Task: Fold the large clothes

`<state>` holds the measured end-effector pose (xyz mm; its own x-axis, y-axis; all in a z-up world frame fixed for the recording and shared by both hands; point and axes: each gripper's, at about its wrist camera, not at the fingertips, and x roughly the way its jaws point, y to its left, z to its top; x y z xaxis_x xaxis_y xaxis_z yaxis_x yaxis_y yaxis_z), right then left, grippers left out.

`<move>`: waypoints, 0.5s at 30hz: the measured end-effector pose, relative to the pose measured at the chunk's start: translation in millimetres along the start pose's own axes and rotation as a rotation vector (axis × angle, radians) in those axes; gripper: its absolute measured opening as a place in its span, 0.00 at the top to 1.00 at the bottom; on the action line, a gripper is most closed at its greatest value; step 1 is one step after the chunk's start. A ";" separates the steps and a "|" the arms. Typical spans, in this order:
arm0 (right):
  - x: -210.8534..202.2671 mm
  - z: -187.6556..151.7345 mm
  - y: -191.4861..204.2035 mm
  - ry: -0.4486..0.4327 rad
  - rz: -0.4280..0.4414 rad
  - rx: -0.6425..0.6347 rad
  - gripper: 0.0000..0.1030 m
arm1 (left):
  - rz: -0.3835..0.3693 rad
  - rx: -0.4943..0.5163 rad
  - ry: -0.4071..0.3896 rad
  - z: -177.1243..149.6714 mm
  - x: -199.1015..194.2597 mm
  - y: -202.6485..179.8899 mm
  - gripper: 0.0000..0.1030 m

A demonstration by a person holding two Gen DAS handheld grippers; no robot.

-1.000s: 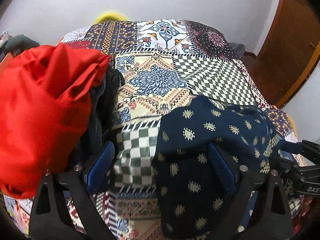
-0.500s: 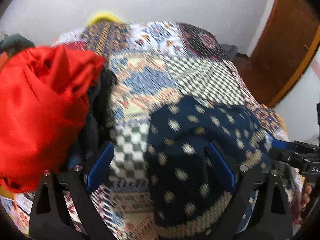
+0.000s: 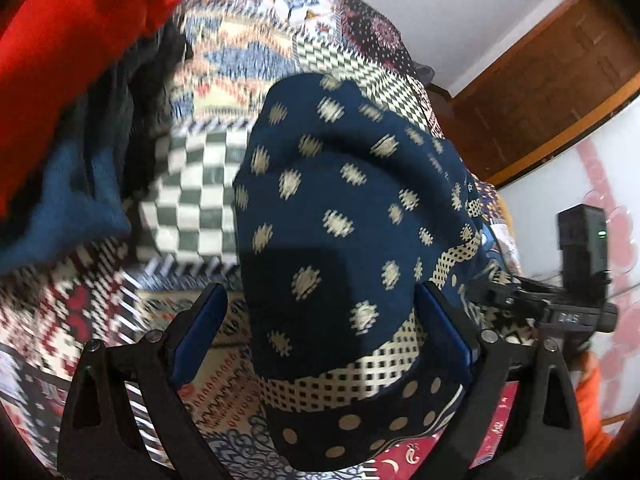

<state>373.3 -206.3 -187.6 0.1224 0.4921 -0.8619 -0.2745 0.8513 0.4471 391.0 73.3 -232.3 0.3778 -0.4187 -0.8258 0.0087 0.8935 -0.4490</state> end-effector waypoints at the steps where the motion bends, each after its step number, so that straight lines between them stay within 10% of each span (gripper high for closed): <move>1: 1.4 1.1 1.9 0.001 -0.010 -0.015 0.22 | -0.018 -0.023 0.012 -0.7 2.8 3.2 0.03; 15: 45.3 39.1 17.2 0.087 0.096 0.001 0.13 | -0.187 -0.151 0.151 6.3 44.7 12.6 0.01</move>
<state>411.3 -162.2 -209.6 0.0120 0.5538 -0.8326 -0.2801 0.8012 0.5288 413.8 66.9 -272.7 0.2404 -0.6038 -0.7600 -0.0773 0.7686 -0.6350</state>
